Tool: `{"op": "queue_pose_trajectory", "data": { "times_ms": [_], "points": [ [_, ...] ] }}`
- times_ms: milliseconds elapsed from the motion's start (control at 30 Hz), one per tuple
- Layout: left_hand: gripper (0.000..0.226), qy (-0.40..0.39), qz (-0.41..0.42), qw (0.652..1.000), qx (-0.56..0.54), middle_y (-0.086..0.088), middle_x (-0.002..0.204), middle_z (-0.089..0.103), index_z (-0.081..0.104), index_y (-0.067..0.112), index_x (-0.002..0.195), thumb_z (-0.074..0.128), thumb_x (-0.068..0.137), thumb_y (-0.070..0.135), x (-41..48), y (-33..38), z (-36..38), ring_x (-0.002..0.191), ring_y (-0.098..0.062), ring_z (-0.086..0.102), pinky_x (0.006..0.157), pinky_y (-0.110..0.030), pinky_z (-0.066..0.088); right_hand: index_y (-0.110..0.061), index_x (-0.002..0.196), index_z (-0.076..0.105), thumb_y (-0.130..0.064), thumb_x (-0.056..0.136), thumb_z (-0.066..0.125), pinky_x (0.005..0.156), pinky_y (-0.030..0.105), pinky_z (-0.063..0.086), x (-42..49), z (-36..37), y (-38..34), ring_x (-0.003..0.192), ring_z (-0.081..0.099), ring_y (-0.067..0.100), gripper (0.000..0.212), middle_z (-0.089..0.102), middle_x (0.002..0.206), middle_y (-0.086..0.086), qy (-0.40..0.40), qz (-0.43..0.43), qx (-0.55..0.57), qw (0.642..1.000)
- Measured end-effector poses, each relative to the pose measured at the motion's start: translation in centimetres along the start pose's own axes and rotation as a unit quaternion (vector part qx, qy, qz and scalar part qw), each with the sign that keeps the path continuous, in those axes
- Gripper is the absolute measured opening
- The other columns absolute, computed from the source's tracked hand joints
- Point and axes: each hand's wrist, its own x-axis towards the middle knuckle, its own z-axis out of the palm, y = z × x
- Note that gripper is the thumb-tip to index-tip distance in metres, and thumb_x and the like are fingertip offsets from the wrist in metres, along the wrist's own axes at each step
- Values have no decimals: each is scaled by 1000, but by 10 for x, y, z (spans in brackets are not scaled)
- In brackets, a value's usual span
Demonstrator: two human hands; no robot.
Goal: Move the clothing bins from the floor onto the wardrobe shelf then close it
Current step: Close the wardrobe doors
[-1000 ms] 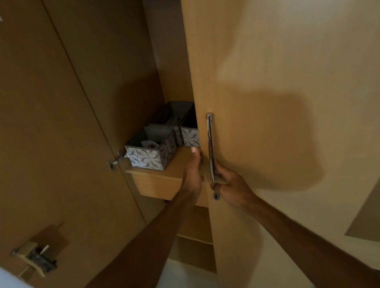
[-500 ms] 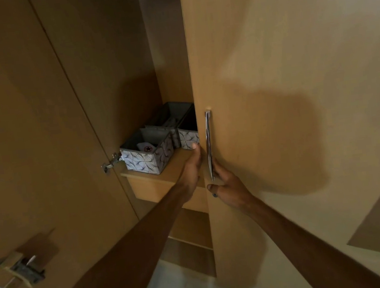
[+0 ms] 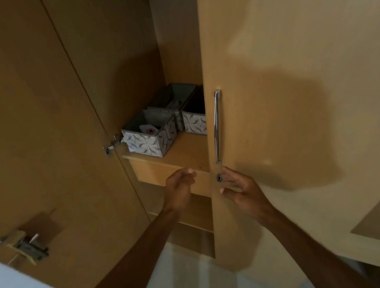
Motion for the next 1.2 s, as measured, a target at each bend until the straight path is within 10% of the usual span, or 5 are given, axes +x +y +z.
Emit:
{"op": "queue_pose_trajectory", "data": {
  "times_ms": [333,467,700,933,1200],
  "points": [
    [17,194,32,980,44,-5,104,73,69,5,107,59,94,10,-71,-1,-157,97,-19,66,83,-17,52,-15,139,49,-8,88,66,85,16,50,8,130,-27,107,61,8,54,58,132,6,-160,13,17,987],
    [16,312,82,939,118,-1,106,72,69,13,107,59,95,16,-107,18,-239,101,-17,67,94,-35,53,-16,140,48,-12,89,66,86,18,51,10,206,-60,111,61,10,55,58,134,6,-251,-27,3,968],
    [36,473,114,858,166,7,132,54,50,22,133,54,97,23,-153,77,-349,115,-10,54,96,-28,43,-14,143,44,-12,90,64,82,16,51,10,331,-158,113,57,11,57,54,138,8,-361,-105,18,926],
    [47,359,79,914,168,-1,149,44,38,17,147,38,103,35,-127,114,-388,134,-16,43,104,-27,33,-22,141,47,-26,91,63,71,9,45,10,378,-215,107,56,5,52,55,136,-3,-298,-169,16,939],
    [36,312,130,935,104,6,113,66,59,20,116,34,102,41,-125,108,-384,102,-9,62,85,-27,42,-27,139,47,-30,90,65,89,23,51,0,356,-196,120,55,10,52,54,140,-5,-205,-158,6,966]
  ]
}}
